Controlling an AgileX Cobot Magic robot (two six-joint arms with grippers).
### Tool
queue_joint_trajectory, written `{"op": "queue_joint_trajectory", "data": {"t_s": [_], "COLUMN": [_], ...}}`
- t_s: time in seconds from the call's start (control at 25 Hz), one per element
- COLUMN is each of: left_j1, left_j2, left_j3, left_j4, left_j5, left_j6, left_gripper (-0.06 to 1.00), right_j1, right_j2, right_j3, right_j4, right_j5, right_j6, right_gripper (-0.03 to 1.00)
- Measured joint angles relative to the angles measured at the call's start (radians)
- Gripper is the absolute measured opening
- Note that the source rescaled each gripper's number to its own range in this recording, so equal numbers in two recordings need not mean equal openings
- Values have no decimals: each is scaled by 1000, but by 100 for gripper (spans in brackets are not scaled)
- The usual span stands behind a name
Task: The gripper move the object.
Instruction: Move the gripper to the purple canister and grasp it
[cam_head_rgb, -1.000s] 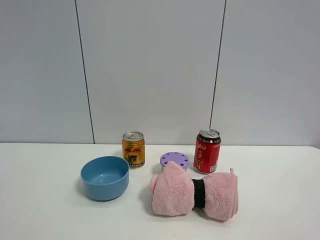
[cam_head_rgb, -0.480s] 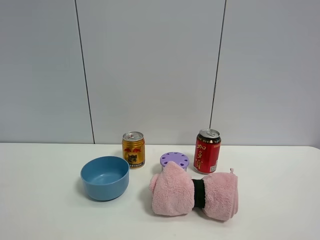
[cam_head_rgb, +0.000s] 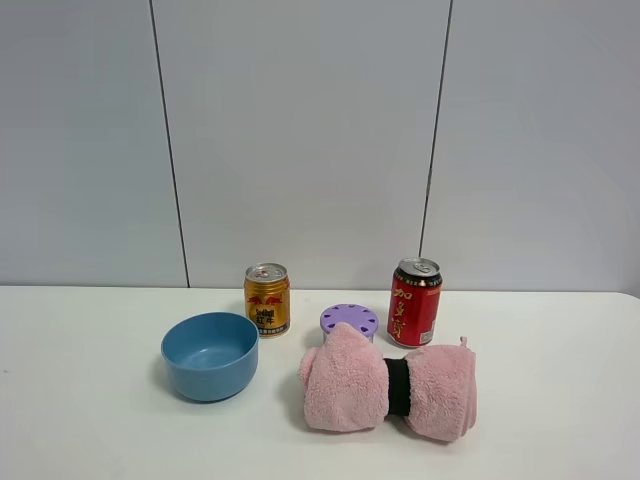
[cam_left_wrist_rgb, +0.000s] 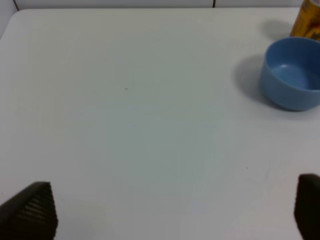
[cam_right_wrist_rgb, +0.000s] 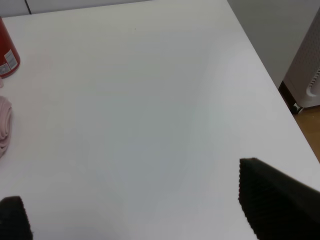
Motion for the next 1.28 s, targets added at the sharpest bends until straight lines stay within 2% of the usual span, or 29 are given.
{"op": "queue_joint_trajectory", "data": {"t_s": [0.68, 1.08, 1.2, 1.28], "left_j1": [0, 0, 0, 0], "left_j2": [0, 0, 17, 70], "left_j3": [0, 0, -39, -104], "left_j4": [0, -28, -84, -134], "left_j5": [0, -5, -48, -115], "left_j6": [0, -3, 6, 80], "left_gripper": [100, 100, 100, 100], "right_j1": [0, 0, 0, 0], "right_j2": [0, 0, 0, 0], "right_j3": [0, 0, 0, 0], "right_j4": [0, 0, 0, 0], "right_j5": [0, 0, 0, 0], "right_j6": [0, 0, 0, 0], "right_gripper": [100, 100, 100, 100]}}
